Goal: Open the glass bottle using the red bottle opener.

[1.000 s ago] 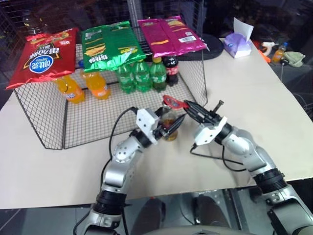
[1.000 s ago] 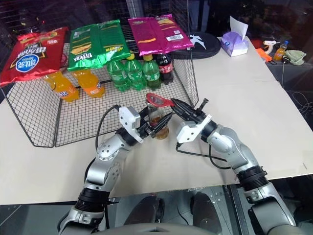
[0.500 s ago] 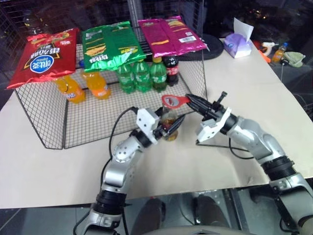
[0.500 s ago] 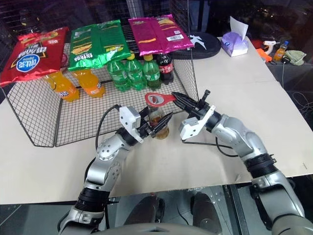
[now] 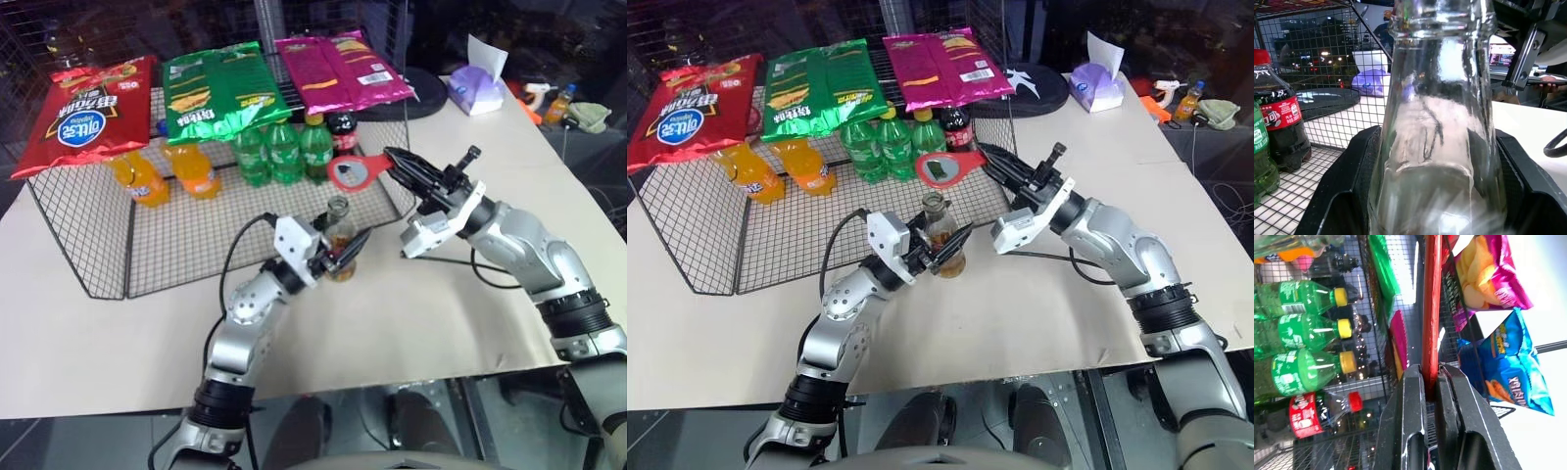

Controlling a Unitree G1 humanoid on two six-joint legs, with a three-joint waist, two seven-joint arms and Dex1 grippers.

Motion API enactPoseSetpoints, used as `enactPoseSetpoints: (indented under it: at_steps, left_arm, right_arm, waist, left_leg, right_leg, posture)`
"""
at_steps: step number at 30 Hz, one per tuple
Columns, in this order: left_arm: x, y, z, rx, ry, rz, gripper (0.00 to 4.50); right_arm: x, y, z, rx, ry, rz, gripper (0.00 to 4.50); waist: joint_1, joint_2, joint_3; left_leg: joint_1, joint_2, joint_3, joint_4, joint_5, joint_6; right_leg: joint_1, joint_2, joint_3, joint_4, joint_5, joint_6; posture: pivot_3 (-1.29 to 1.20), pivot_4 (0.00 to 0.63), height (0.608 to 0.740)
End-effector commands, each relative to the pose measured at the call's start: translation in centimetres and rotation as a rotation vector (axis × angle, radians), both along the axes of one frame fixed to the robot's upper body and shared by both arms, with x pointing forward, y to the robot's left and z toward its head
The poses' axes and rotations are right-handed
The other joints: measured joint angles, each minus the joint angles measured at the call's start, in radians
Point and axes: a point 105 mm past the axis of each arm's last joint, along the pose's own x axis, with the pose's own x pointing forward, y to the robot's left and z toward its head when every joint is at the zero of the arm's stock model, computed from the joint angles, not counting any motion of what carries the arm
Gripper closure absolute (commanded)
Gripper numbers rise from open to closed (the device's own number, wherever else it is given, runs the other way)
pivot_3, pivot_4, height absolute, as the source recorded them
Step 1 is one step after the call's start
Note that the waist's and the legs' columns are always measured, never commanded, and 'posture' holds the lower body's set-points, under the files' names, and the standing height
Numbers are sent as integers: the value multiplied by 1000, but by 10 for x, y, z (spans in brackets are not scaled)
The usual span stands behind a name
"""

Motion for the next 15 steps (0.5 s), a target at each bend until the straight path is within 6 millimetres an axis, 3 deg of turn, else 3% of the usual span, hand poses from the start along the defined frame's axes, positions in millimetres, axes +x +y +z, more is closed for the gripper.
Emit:
enactPoseSetpoints:
  at_steps: [1, 12, 13, 15]
  left_arm:
    - [0, 1, -4, 14, 8, 5, 2098]
    - [-2, 3, 2, -9, -12, 7, 2098]
    - [-2, 4, 2, -11, -14, 8, 1078]
    - [-1, 4, 2, -11, -16, 13, 383]
  right_arm:
    - [-2, -9, 19, 111, -25, -12, 4500]
    - [8, -19, 5, 231, 126, -52, 4500]
    - [8, -18, 4, 233, 132, -51, 4500]
    - [8, -17, 1, 237, 148, -50, 4500]
  waist:
    - [0, 0, 0]
    - [0, 0, 0]
    - [-1, 0, 0]
    - [-1, 0, 0]
  left_leg:
    - [0, 0, 0, 0, 0, 0]
    - [0, 0, 0, 0, 0, 0]
    - [0, 0, 0, 0, 0, 0]
    - [0, 0, 0, 0, 0, 0]
  right_leg:
    - [0, 0, 0, 0, 0, 0]
    - [0, 0, 0, 0, 0, 0]
    - [0, 0, 0, 0, 0, 0]
    - [0, 0, 0, 0, 0, 0]
  posture:
    - [0, 150, 740]
    - [0, 150, 740]
    - [0, 150, 740]
    - [0, 150, 740]
